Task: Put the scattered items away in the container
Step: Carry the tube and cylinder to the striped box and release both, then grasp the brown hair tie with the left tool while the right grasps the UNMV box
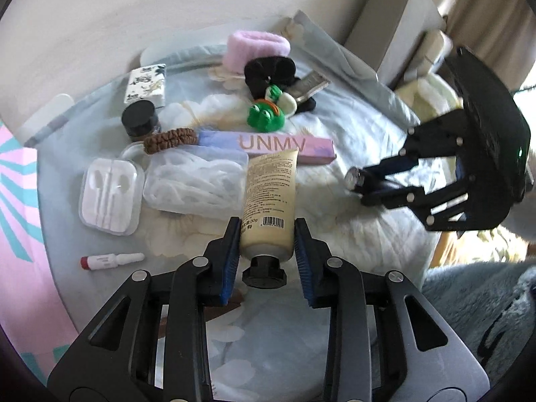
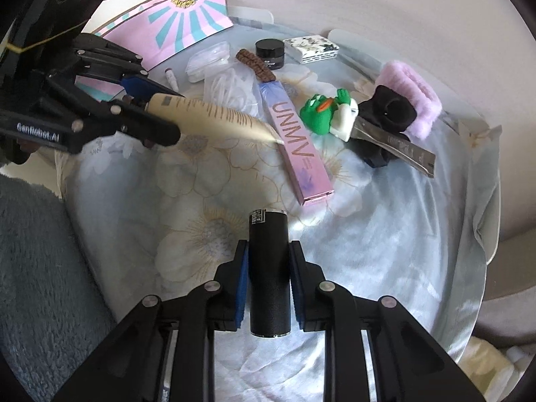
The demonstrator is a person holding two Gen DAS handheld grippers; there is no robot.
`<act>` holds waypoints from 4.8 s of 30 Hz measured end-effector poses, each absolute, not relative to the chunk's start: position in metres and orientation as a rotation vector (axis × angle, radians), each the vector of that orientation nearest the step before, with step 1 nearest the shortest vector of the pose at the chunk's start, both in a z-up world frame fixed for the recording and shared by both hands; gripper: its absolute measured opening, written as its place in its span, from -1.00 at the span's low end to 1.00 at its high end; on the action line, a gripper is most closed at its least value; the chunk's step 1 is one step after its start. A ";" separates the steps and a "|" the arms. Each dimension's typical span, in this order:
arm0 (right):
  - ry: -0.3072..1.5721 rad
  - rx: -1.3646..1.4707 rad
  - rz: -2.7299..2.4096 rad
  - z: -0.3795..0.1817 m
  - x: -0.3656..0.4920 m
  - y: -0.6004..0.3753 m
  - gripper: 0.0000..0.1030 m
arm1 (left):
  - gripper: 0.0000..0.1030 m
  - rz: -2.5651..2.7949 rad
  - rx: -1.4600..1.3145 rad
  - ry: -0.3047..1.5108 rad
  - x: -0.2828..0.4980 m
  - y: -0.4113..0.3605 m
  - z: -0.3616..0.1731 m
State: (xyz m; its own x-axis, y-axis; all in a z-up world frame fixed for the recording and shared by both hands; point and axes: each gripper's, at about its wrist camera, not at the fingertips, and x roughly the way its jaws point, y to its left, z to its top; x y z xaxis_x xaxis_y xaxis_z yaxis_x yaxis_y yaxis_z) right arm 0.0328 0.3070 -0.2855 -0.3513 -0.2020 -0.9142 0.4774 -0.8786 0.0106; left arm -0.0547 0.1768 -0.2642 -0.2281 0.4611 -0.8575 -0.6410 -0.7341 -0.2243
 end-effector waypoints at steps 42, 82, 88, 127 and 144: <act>0.318 1.062 -2.089 -0.123 -0.100 0.029 -0.59 | -0.46 2.822 -1.400 -0.142 -0.021 -0.078 -0.128; 0.364 1.250 -2.408 -0.140 -0.131 0.108 0.06 | 0.97 2.824 -1.511 -0.121 -0.047 -0.062 -0.133; 0.290 1.362 -2.569 -0.131 -0.116 0.198 0.06 | 0.97 2.733 -1.412 -0.132 -0.065 -0.027 -0.120; 0.256 1.465 -2.529 -0.276 -0.036 0.299 0.05 | 0.93 2.283 -1.505 0.306 -0.152 0.187 -0.265; 0.321 1.378 -2.434 -0.299 -0.044 0.284 -0.51 | -0.40 2.235 -1.548 0.186 -0.150 0.178 -0.285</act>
